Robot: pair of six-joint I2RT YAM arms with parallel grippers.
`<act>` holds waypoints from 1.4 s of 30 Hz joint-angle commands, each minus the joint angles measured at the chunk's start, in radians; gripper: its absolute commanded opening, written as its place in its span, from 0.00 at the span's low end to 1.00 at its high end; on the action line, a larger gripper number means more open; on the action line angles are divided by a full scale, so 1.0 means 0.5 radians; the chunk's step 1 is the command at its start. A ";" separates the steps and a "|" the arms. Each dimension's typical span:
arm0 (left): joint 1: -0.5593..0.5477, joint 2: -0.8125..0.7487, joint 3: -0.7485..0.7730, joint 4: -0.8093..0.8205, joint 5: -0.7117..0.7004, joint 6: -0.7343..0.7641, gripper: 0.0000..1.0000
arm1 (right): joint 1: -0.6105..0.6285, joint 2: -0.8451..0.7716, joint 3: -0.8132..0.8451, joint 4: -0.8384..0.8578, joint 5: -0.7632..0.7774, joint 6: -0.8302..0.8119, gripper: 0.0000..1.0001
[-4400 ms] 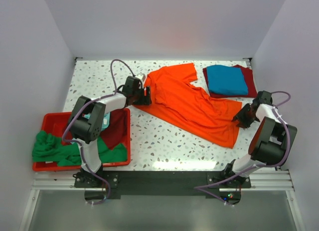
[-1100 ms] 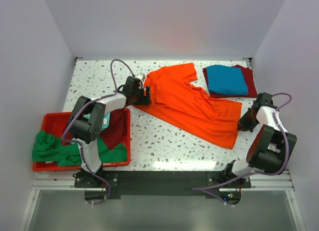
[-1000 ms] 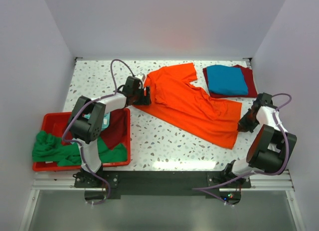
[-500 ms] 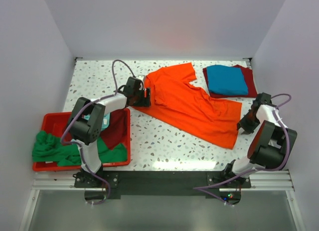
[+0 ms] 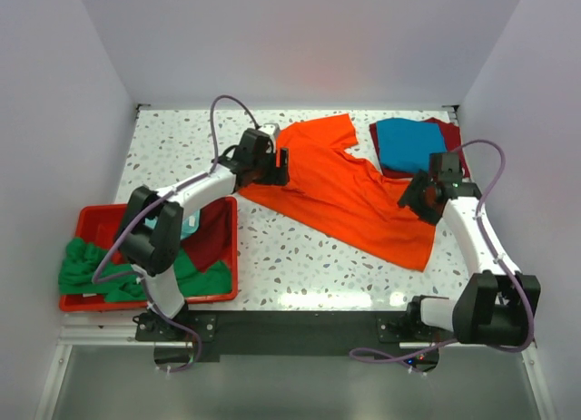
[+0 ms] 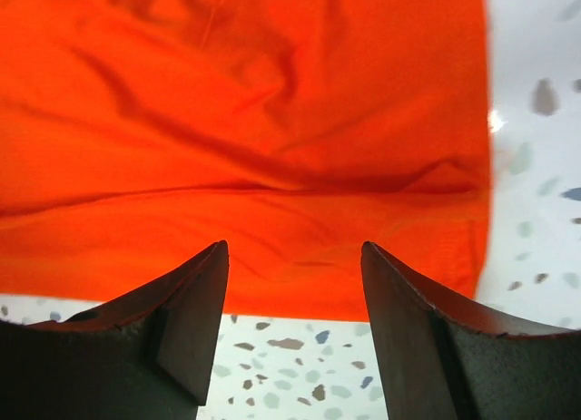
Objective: Fold and stack the t-shirts
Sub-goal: Fold the tshirt
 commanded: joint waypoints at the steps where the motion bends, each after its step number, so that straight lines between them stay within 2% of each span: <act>1: -0.033 0.017 0.066 -0.018 0.049 -0.067 0.75 | 0.086 -0.038 -0.180 0.126 -0.197 0.225 0.64; 6: -0.061 0.097 0.069 0.009 0.138 -0.125 0.73 | 0.202 0.005 -0.419 0.218 -0.265 0.253 0.64; 12: -0.064 0.186 0.103 0.074 0.193 -0.144 0.73 | 0.218 -0.051 -0.539 0.249 -0.281 0.228 0.64; 27: -0.079 0.465 0.299 0.059 0.276 -0.147 0.72 | 0.221 -0.158 -0.588 0.172 -0.269 0.188 0.64; 42: -0.125 0.566 0.461 0.184 0.353 -0.214 0.72 | 0.218 -0.228 -0.680 0.129 -0.269 0.158 0.64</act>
